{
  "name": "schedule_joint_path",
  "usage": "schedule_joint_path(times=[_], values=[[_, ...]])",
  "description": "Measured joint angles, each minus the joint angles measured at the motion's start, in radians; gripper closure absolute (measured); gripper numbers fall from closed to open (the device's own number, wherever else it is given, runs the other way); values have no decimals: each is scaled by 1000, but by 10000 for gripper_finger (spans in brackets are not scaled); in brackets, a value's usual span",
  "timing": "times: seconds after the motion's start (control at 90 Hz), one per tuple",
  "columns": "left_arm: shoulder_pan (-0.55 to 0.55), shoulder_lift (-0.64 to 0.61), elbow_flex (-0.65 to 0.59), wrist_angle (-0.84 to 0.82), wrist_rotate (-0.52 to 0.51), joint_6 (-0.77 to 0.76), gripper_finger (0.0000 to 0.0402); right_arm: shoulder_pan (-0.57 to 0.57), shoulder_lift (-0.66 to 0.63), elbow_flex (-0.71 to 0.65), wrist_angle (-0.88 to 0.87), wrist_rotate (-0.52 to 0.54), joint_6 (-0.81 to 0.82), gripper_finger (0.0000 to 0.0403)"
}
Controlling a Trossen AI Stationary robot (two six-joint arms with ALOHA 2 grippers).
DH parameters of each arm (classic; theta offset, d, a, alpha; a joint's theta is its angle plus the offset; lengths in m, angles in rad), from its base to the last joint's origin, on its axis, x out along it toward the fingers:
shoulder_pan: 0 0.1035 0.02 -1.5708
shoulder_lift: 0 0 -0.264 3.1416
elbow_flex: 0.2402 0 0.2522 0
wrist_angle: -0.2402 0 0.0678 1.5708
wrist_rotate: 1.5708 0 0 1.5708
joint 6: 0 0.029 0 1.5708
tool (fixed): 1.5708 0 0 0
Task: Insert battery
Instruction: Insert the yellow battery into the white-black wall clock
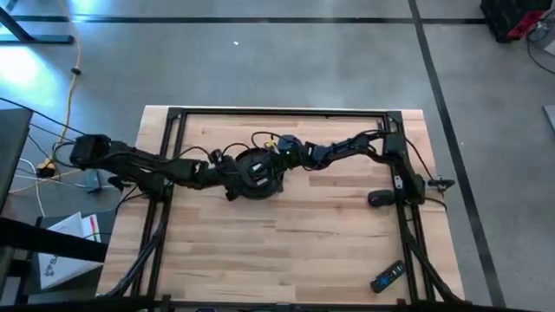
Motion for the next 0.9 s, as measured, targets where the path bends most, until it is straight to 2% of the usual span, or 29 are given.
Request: schedule_joint_path(times=[0.133, 0.356, 0.511, 0.6, 0.689, 0.9], values=[[2, 0, 0, -2, 0, -1, 349, -13, -21, 0, -8, 17, 3, 403], [6, 0, 0, -10, -6, 3, 349, -61, -126, 2, -132, 38, -72, 403], [25, 0, 0, -14, -7, 6, 349, -72, -121, 1, -195, 39, -71, 403], [36, 0, 0, -26, -6, 8, 349, -68, -113, 0, -238, 74, -82, 403], [48, 0, 0, -26, -6, 28, 349, -64, -111, 0, -232, 108, -78, 403], [86, 0, 0, 1, 32, 59, 349, -58, -111, 0, -177, 96, -48, 403]])
